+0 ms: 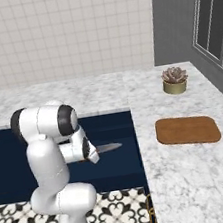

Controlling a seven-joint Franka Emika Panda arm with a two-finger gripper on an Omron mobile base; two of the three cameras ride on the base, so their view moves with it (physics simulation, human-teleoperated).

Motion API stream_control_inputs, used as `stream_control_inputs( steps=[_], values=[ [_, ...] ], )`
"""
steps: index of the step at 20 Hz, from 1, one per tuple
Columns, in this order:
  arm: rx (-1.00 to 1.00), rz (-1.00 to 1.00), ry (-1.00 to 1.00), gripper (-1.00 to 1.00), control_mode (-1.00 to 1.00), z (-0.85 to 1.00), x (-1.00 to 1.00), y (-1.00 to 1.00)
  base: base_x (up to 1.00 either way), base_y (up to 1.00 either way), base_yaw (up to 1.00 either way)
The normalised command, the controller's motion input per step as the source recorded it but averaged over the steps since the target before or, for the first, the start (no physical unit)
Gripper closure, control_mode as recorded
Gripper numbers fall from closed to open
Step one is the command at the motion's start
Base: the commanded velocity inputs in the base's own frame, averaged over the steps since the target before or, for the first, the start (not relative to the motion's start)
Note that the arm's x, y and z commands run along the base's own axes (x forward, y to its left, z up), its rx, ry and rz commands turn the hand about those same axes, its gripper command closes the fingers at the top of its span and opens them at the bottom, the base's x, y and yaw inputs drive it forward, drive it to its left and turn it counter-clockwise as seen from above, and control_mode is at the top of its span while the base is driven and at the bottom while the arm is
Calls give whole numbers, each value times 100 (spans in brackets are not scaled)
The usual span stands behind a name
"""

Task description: Pick up the knife from the drawer and place it on the cutting board. Then place the meat from the plate to the cutting board.

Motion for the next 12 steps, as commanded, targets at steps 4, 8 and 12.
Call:
stream_control_inputs(
  steps=[4, 8, 12],
  values=[
    [-1, -4, -29, 100, -100, 100, -36, 12, 0, 0, 0],
    [-8, -5, -30, 100, -100, 100, -40, 0, 0, 0, 0],
    [-10, -14, -17, 100, -100, 100, -8, -24, 0, 0, 0]
  ],
)
